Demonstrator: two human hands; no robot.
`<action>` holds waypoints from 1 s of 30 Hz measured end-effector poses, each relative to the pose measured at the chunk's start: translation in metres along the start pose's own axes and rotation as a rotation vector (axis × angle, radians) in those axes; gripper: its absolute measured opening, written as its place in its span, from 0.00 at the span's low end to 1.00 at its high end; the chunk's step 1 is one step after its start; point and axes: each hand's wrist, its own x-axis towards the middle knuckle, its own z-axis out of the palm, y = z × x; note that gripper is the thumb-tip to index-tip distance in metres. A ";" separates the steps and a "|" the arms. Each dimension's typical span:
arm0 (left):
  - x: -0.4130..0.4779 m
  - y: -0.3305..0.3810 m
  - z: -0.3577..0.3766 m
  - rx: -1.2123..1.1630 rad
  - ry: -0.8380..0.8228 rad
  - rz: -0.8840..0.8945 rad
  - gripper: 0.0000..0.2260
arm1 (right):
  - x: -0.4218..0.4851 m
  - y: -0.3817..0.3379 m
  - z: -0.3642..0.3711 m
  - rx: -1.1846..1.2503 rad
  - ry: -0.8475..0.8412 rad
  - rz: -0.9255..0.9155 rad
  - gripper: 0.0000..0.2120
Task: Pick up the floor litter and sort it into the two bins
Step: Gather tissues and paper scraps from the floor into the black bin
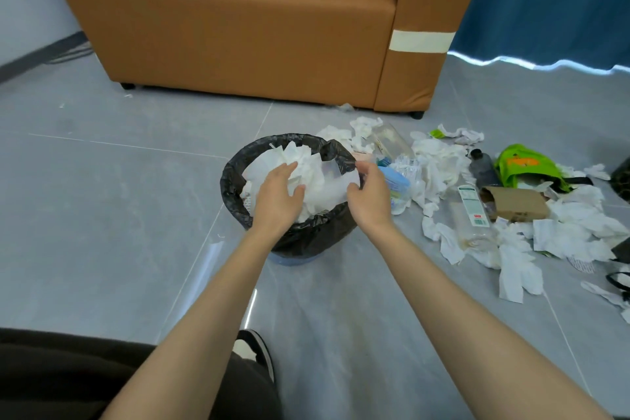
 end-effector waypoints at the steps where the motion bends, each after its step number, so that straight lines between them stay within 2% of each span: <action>1: 0.005 0.000 0.006 0.037 -0.055 0.006 0.23 | 0.000 0.006 0.000 -0.020 0.002 0.008 0.21; 9: 0.051 0.013 0.026 0.430 -0.373 -0.092 0.33 | -0.002 0.026 0.006 -0.019 -0.187 0.008 0.29; 13: 0.060 0.007 0.040 0.559 -0.533 -0.149 0.39 | 0.001 0.033 0.014 0.042 -0.220 0.049 0.39; 20: 0.072 -0.046 0.076 0.676 -0.674 -0.274 0.40 | 0.001 0.043 0.021 0.110 -0.242 0.047 0.37; 24: 0.071 -0.045 0.074 0.706 -0.764 -0.290 0.33 | 0.001 0.048 0.024 0.181 -0.270 0.051 0.36; 30: 0.076 -0.051 0.080 0.714 -0.803 -0.308 0.33 | 0.000 0.048 0.024 0.212 -0.311 0.064 0.34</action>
